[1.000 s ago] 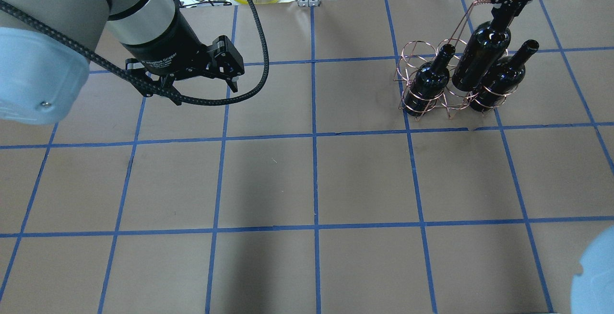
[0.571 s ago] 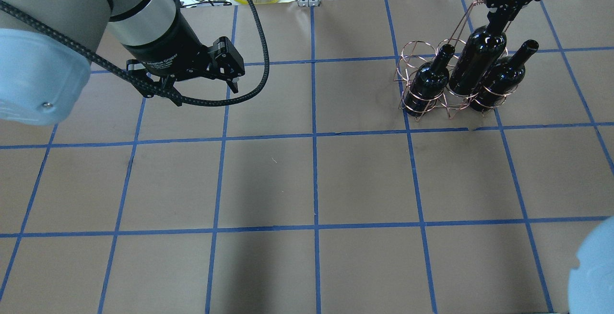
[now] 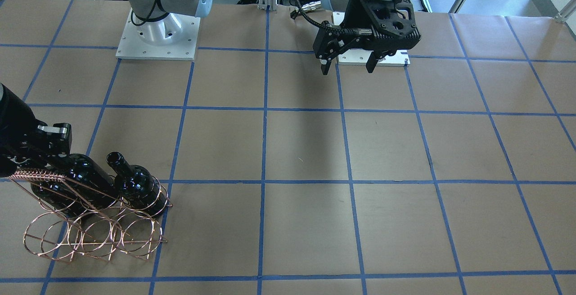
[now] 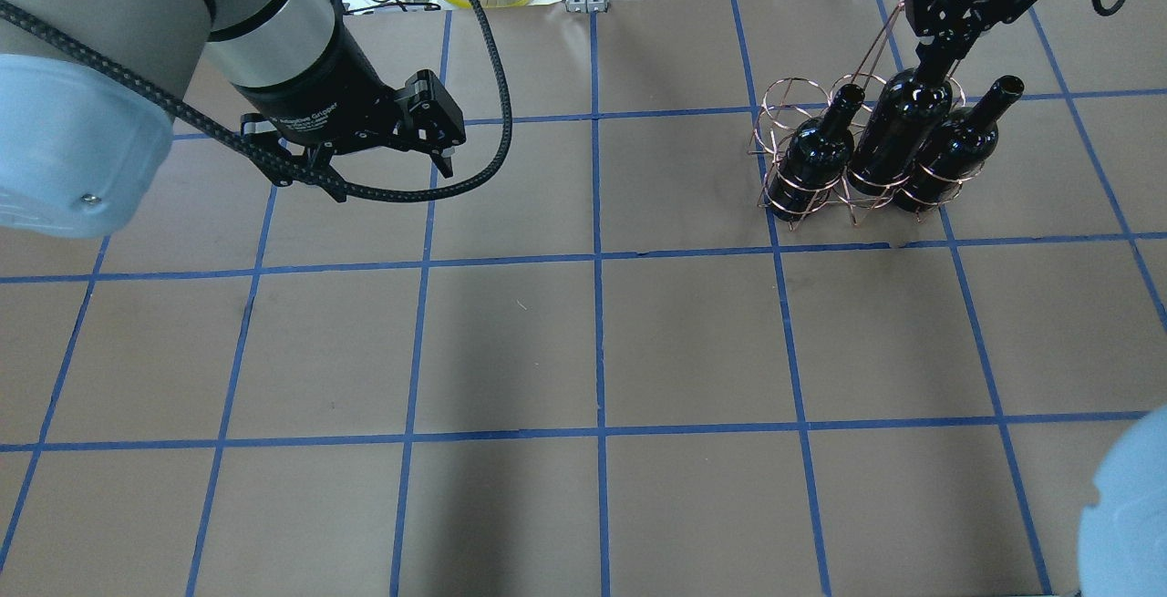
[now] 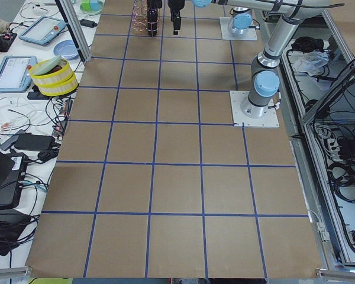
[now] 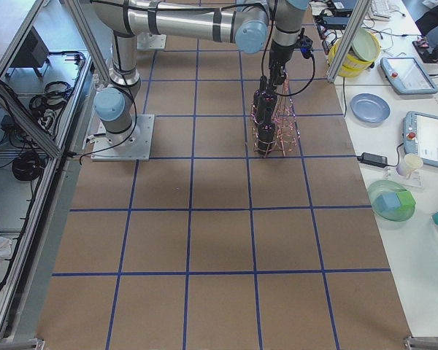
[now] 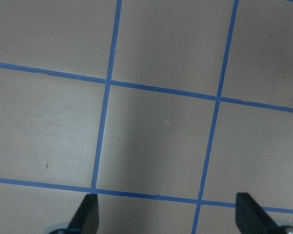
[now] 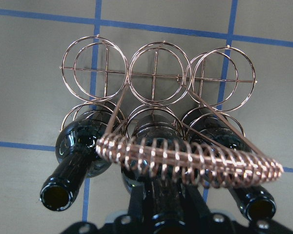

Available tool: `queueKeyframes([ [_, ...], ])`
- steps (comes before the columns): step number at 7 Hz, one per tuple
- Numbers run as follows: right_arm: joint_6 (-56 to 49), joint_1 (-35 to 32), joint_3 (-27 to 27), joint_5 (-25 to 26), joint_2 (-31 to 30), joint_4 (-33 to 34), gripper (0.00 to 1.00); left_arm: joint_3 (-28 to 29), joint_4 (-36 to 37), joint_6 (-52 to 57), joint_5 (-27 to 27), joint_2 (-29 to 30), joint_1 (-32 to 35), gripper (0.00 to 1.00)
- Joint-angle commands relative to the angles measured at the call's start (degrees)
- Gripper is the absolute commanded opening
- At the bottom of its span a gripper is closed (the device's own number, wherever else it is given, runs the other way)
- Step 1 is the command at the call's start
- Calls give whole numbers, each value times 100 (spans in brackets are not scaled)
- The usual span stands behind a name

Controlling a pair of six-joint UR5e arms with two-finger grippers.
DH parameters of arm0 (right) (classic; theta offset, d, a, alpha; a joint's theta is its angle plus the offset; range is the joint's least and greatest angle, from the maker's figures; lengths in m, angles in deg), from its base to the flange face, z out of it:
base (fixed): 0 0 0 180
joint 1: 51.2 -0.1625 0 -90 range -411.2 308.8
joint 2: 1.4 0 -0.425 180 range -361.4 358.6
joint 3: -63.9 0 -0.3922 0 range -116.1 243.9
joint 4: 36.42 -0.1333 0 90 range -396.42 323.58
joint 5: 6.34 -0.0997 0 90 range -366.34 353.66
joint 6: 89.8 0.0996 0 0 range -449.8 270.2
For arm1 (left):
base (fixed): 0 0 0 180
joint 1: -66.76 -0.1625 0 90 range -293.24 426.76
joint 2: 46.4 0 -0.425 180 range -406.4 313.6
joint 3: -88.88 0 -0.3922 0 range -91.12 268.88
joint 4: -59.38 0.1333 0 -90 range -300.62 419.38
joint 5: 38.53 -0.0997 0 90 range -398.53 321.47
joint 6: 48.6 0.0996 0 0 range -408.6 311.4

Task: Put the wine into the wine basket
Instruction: 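Lower the bottle into the empty middle rack slot with the right gripper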

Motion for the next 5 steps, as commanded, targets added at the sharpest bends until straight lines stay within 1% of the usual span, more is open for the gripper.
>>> queueKeyframes([
  [1,-25,-18,-216,0,57,297,0,0,-3,0,0,-1,0,100],
  [3,-112,-27,-295,0,145,411,0,0,-3,0,0,-1,0,100],
  [5,-157,-27,-497,0,163,577,0,-52,5,0,-9,8,0,100],
])
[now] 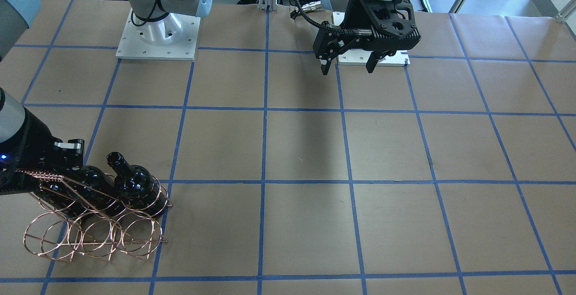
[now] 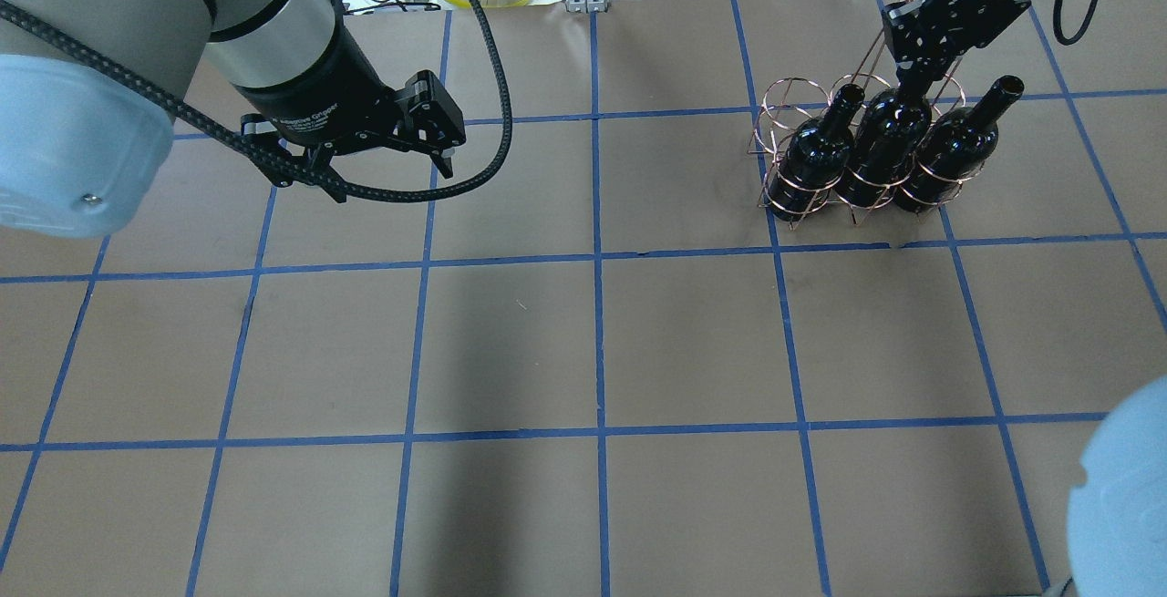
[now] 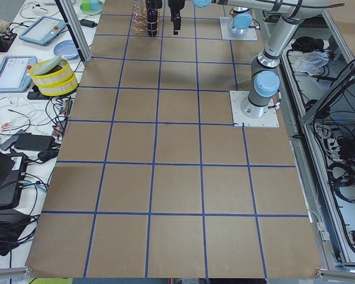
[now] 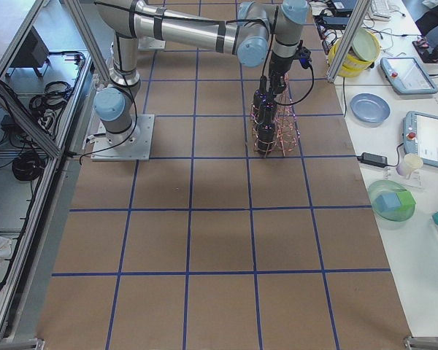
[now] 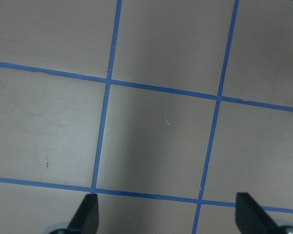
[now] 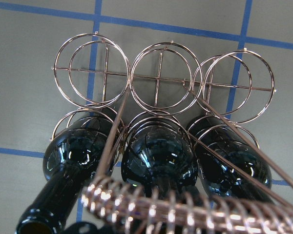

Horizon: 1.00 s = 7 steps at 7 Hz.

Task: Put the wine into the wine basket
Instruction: 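Lower the bottle into the empty middle rack slot with the right gripper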

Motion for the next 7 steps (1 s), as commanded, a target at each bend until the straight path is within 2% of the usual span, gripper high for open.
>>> queueKeyframes([
  [1,-61,0,-199,9,35,132,0,-43,7,0,-6,-5,0,100],
  [2,-122,0,-225,9,53,237,0,-43,7,0,-6,-14,0,100],
  [3,-132,0,-226,17,53,316,26,-43,7,0,-6,-5,0,100],
  [4,-71,8,-226,52,10,325,78,-43,7,0,-6,-5,0,100],
  [5,-44,0,-226,9,-69,308,100,-43,7,0,-6,-5,0,100],
  [7,-44,-18,-226,0,-472,90,100,-43,25,0,-6,-23,0,100],
])
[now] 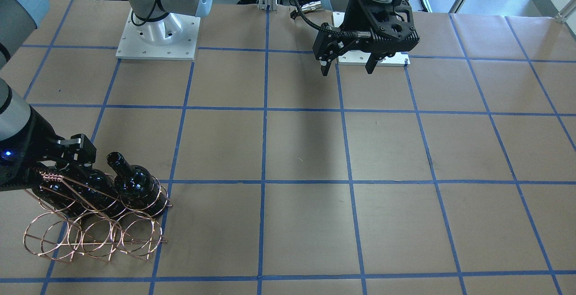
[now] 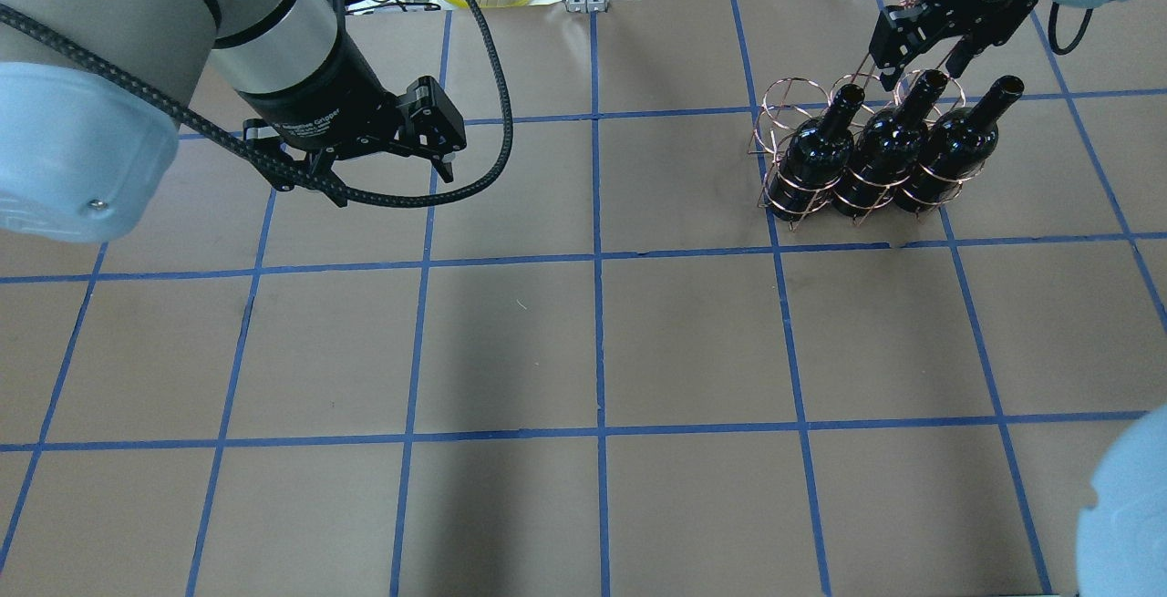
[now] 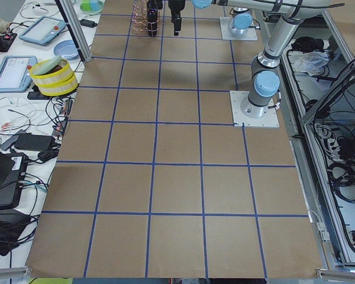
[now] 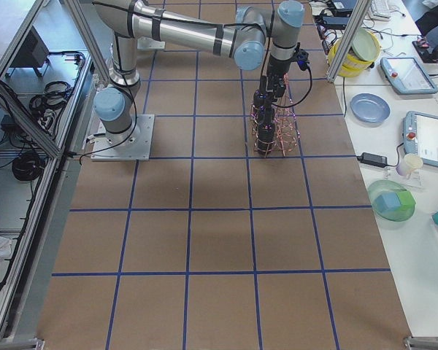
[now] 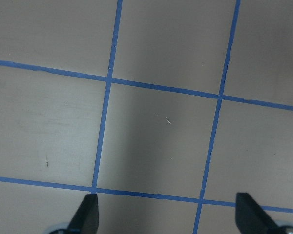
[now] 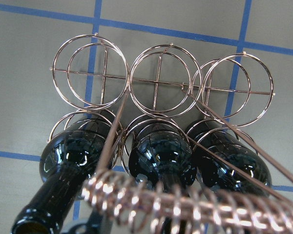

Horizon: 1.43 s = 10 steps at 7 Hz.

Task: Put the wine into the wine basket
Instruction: 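Open the right gripper and raise it off the rack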

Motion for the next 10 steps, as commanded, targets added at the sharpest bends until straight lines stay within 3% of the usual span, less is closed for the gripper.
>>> queueKeyframes([
  [1,5,-15,0,-6,-557,-497,100,9,19,0,0,-44,0,100],
  [3,74,-163,8,2,-1190,-990,100,105,-181,366,-270,-106,-44,100],
  [5,939,-549,-18,-6,-1675,-1710,100,515,-235,510,-107,16,-506,100],
  [8,2345,-1532,-325,2,-1817,-1556,100,730,-499,510,-35,44,-765,100],
  [10,2310,-1834,-369,-6,-1721,-1406,100,650,-500,773,-149,9,-721,100],
])
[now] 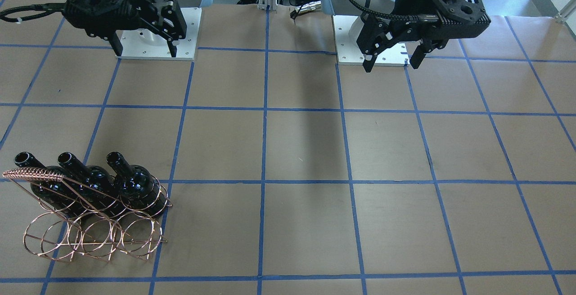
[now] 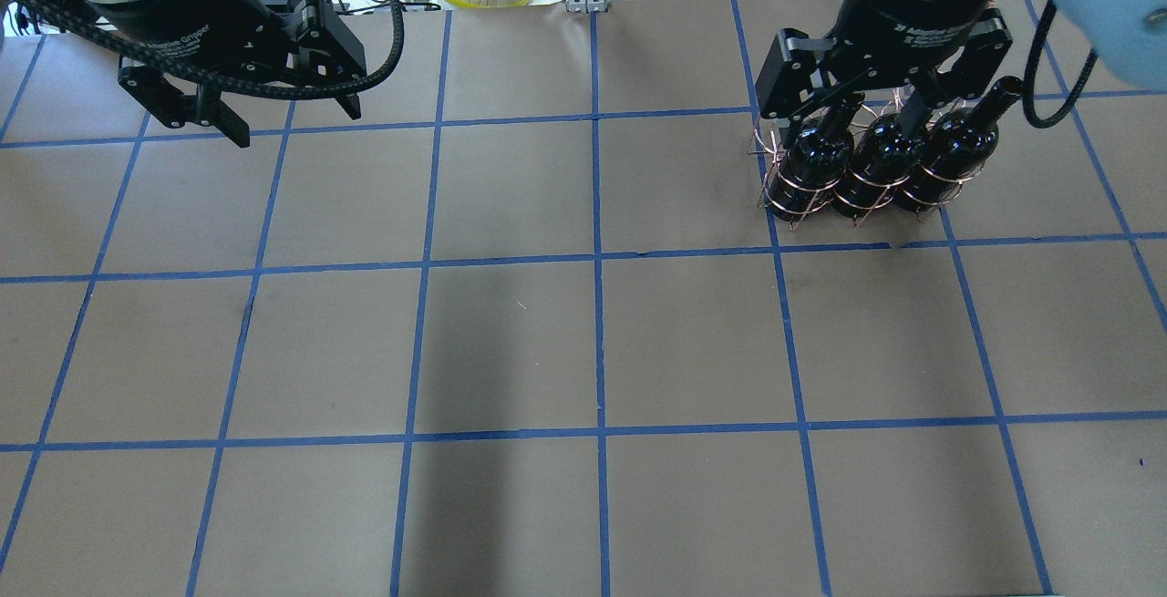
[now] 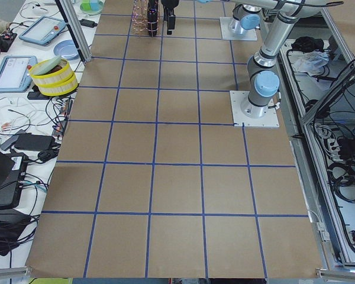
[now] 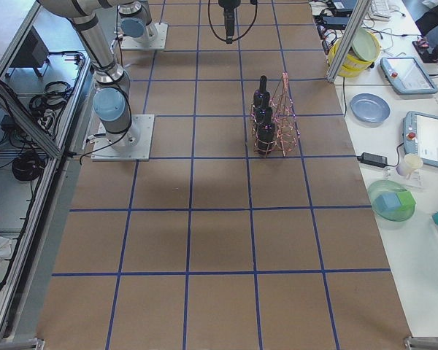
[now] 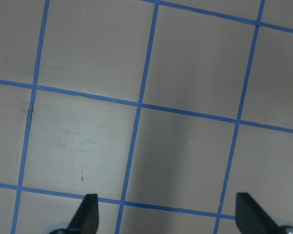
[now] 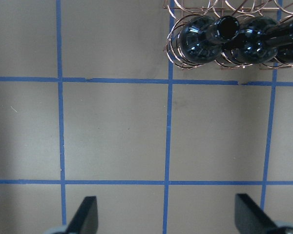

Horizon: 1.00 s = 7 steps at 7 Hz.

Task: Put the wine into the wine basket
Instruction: 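Open the right gripper and raise it off the rack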

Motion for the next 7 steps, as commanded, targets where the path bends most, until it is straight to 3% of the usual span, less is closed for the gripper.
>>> queueKeyframes([
  [1,-412,-120,-39,-27,140,628,100,-51,-56,170,-76,-12,23,100],
  [3,-442,72,49,-9,158,747,100,-60,-197,932,-85,-65,32,100],
  [7,-354,293,41,-229,88,519,100,-104,-215,997,-200,-56,32,100],
])
